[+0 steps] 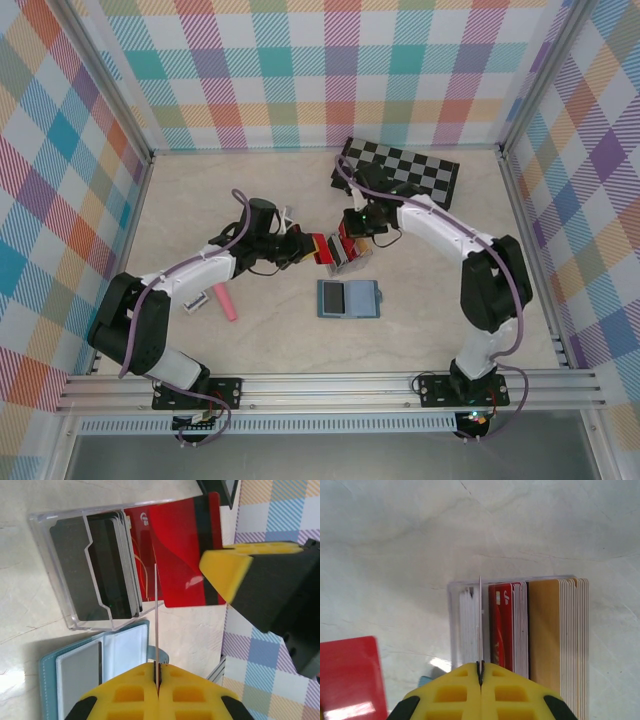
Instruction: Put the credit cards into the card holder
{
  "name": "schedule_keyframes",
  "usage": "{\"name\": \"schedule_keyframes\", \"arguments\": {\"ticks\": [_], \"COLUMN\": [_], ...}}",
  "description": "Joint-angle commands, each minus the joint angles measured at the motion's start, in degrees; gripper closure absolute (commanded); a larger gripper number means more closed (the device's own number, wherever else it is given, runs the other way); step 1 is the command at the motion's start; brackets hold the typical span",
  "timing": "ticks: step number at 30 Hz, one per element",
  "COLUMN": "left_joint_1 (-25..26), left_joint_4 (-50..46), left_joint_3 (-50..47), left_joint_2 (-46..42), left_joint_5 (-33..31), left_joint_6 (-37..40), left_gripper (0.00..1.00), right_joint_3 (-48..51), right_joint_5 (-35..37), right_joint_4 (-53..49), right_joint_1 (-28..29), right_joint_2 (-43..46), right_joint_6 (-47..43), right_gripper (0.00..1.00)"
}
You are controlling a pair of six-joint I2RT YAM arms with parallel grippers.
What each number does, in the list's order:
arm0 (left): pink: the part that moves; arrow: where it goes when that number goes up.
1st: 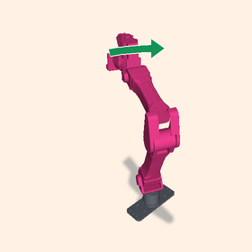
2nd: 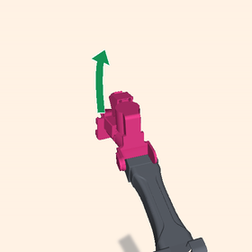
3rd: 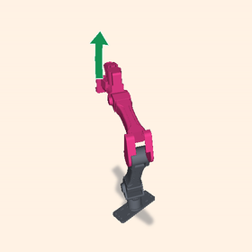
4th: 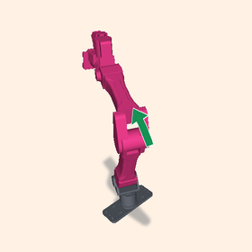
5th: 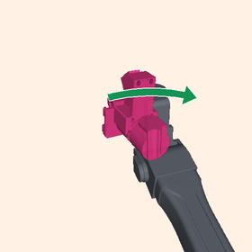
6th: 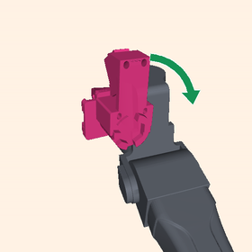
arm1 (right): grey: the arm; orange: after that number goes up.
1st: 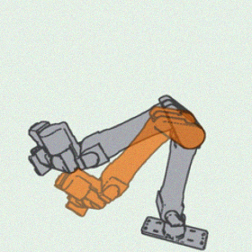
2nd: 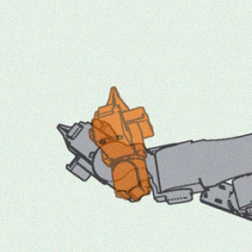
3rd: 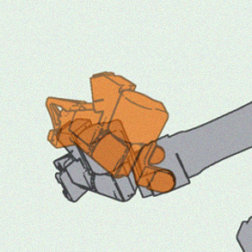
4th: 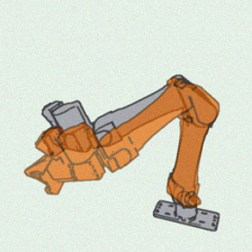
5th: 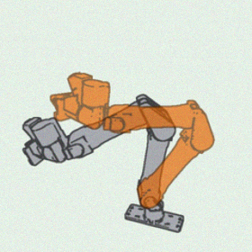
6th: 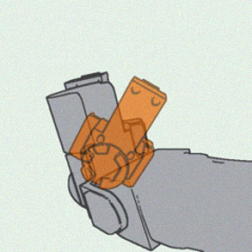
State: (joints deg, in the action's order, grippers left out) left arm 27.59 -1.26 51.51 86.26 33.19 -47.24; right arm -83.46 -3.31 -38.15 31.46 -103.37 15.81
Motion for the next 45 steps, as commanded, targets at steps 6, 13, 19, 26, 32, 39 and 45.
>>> {"name": "schedule_keyframes", "arguments": {"ticks": [6,13,19,26,32,39,45], "left_joint_1": [-0.54,-0.55,0.3,3.42,8.86,12.54,13.18], "left_joint_4": [-1.58,-0.39,-0.08,-1.5,-4.33,-5.88,-4.09], "left_joint_3": [-1.1,-1.68,-1.85,-1.3,-0.11,0.54,0.01], "left_joint_2": [-1.8,-1.71,-1.19,0.49,3.73,7.3,8.45], "left_joint_5": [2.58,3.01,2.78,2.08,-1.21,-3.5,-2.98], "left_joint_6": [4.08,3.13,2.95,3.93,6.34,7.94,7.11], "left_gripper": [1.0,1.0,1.0,1.0,1.0,1.0,1.0], "right_joint_3": [-1.56,-0.78,1.19,7.74,16.52,22.49,24.46], "right_joint_5": [4.3,4.18,5.24,6.25,-1.74,-6.0,-7.72], "right_joint_4": [-0.33,0.76,1.14,0.46,-0.11,0.17,2.45], "right_joint_1": [0.64,1.31,1.32,1.33,1.23,2.91,6.87], "right_joint_2": [-3.31,-4.61,-2.14,7.19,13.73,15.74,14.92], "right_joint_6": [-3.34,-2.6,-1.1,4.23,10.61,14.6,17.82], "right_gripper": [0.94,0.89,0.77,0.66,0.58,0.48,0.63]}}
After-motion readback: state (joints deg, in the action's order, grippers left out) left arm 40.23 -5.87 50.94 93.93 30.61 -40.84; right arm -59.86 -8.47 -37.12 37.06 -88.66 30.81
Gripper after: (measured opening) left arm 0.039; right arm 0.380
